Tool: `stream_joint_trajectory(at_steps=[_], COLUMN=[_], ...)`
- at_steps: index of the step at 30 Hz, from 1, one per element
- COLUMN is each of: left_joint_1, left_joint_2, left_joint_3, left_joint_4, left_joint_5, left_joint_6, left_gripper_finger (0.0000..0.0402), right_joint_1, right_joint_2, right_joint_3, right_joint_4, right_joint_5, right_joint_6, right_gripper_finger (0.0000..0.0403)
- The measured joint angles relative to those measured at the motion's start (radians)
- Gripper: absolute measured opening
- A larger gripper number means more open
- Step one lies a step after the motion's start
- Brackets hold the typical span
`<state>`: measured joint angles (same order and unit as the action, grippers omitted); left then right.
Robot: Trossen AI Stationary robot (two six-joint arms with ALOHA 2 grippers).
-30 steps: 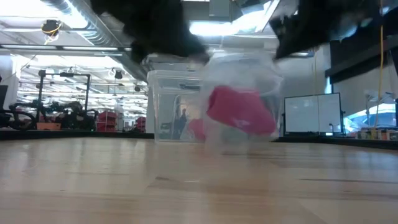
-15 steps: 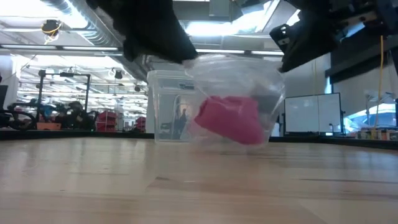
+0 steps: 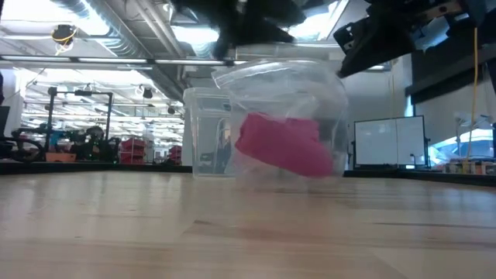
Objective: Roll bandage
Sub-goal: Close the transparent zip bag
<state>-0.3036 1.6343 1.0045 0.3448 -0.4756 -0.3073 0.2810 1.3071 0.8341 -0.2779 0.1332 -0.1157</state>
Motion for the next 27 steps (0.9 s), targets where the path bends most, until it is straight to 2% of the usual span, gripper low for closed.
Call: stream_joint_trajectory(at_steps=[3,8,17,27], left_joint_1=[0.029,0.052,0.061,0.062], left_joint_2=[0.09,0.218,0.242,0.241], left_joint_3=[0.049,0.141,0.179,0.178], left_joint_4=[0.025,0.017,-0.038,-0.042], left_joint_5=[0.044,0.051,0.081,0.081], left_joint_6=[0.011,0.072,0.085,0.105], left_gripper_finger=[0.0155,0.0155,0.0152,0.0072], right_joint_1=[0.0,0.0,0.0,0.0], right_joint_2=[0.0,0.0,0.0,0.0], right_joint_3=[0.0,0.0,0.0,0.0], right_joint_4=[-0.002,-0.002,-0.009,-0.01], right_joint_5=[0.014,0.015,0.013,0.014], right_joint_6=[0.0,0.003,0.006,0.004], right_gripper_finger=[0.0,0.0,0.0,0.0])
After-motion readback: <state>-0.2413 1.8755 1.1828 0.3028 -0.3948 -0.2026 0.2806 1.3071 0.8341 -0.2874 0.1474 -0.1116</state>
